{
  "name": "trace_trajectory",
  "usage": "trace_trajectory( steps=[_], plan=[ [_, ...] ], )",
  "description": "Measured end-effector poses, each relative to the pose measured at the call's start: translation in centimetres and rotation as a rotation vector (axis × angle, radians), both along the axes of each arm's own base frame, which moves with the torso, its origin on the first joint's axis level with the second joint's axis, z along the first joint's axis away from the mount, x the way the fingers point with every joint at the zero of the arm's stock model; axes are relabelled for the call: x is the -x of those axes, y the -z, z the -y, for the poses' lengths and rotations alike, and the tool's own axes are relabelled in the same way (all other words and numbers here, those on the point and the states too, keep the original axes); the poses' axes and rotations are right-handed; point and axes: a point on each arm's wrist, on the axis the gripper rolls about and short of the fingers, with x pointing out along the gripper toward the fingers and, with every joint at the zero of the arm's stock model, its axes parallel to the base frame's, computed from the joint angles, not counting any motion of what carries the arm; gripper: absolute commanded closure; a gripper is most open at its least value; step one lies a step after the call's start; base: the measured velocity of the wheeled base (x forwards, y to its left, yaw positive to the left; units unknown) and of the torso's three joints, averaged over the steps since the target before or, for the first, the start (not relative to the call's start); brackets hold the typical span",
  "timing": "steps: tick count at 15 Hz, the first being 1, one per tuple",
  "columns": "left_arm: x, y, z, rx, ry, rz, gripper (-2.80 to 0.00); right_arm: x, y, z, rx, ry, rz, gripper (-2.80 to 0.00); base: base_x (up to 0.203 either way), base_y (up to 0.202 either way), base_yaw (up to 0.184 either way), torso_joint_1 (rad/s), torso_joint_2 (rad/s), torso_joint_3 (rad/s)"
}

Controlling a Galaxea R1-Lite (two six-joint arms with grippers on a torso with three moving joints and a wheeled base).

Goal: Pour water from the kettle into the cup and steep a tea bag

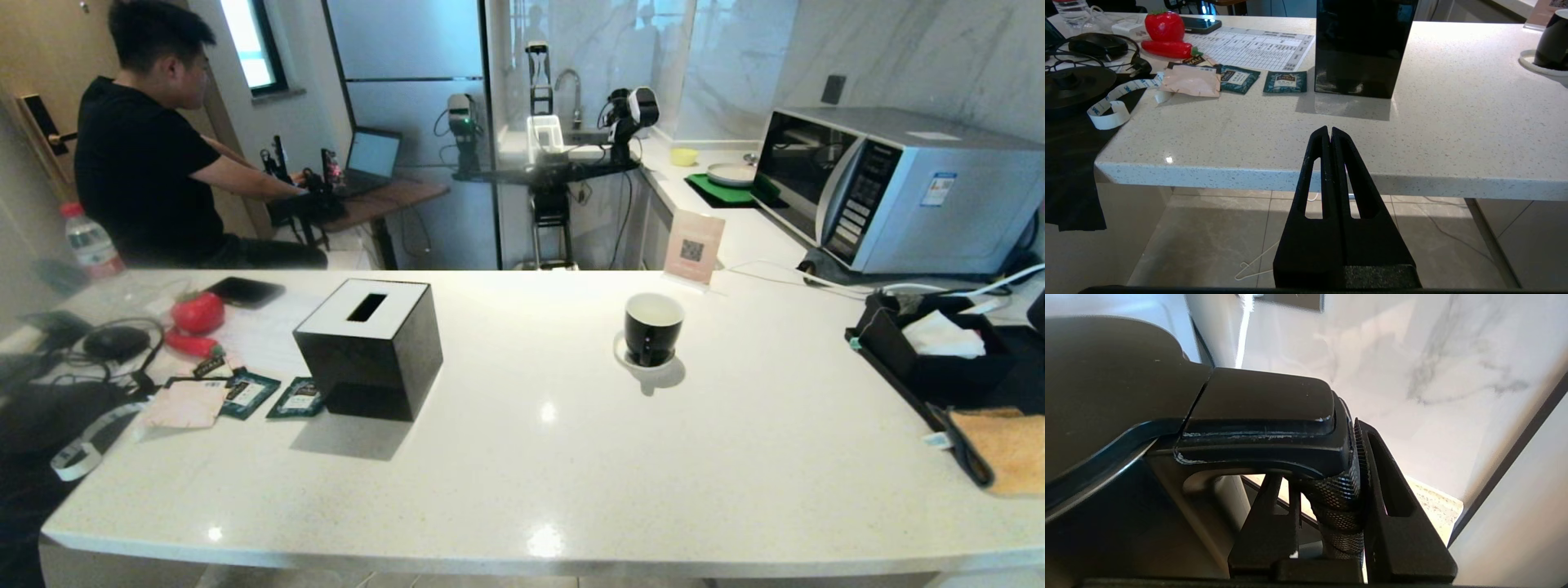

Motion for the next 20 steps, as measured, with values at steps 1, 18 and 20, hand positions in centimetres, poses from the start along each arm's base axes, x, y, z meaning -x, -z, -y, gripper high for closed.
trace_trajectory(
  steps=[1, 18, 20],
  plan=[
    [0.0, 0.0, 0.0, 0.0, 0.0, 0.0, 0.0, 0.0, 0.3, 0.6, -0.005, 0.01, -0.006, 0.0, 0.0, 0.0, 0.0, 0.0, 0.0, 0.0],
    [0.0, 0.0, 0.0, 0.0, 0.0, 0.0, 0.0, -4.7, 7.3, 9.4, -0.044, 0.057, -0.041, 0.0, 0.0, 0.0, 0.0, 0.0, 0.0, 0.0],
    [0.0, 0.0, 0.0, 0.0, 0.0, 0.0, 0.0, -5.2, 8.4, 9.8, -0.052, 0.046, -0.053, 0.0, 0.0, 0.0, 0.0, 0.0, 0.0, 0.0]
  ],
)
